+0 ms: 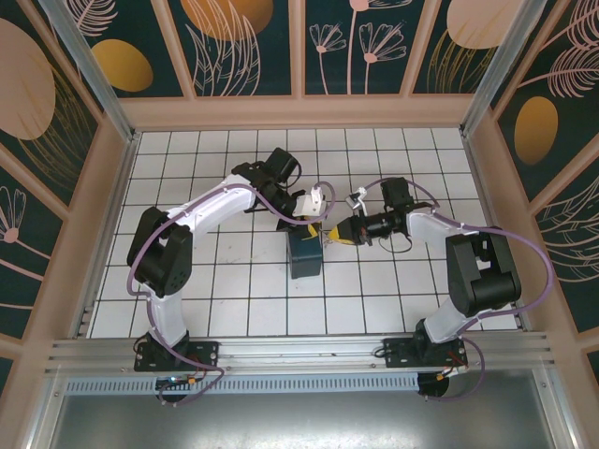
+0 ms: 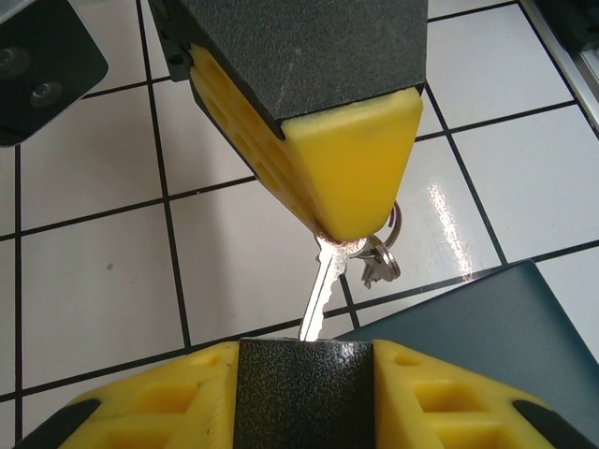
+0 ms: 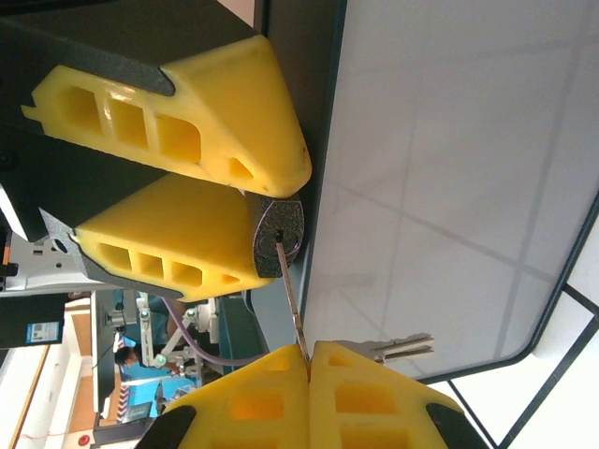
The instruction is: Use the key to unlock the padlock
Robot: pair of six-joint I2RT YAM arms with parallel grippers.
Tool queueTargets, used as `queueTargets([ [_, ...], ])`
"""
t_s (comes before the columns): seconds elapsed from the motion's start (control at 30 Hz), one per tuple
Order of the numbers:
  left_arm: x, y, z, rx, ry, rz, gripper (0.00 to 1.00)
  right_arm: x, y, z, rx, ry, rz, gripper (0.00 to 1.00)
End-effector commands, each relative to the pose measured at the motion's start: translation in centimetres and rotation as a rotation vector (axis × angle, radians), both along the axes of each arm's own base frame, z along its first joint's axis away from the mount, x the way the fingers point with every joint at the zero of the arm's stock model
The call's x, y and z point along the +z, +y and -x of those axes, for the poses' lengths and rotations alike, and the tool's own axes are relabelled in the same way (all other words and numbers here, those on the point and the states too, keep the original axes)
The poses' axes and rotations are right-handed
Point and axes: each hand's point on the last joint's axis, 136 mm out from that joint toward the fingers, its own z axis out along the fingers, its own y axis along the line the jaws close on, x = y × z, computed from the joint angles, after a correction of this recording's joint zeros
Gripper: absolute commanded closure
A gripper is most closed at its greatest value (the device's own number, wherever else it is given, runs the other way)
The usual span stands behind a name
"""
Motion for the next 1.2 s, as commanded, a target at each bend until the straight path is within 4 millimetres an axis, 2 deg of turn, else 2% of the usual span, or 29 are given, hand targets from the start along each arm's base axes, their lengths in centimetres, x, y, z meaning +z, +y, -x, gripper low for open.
queueTargets([
  [0.0, -0.5, 0.0, 0.3, -0.013, -0.014, 0.000, 0.66, 1.9, 0.6, 0.6, 0.044, -0.056, -0.063, 1.00],
  [0.77, -0.2, 0.6, -0.5, 0.009, -0.035, 0.009, 0.68, 1.8, 0.2, 2.0, 0.061, -0.074, -0.047, 1.00],
  [1.17, 0.2, 0.6, -0.2, -0.007, -0.047, 0.026, 0.68, 1.1, -0.2, 0.7, 0.037, -0.063, -0.025, 1.00],
])
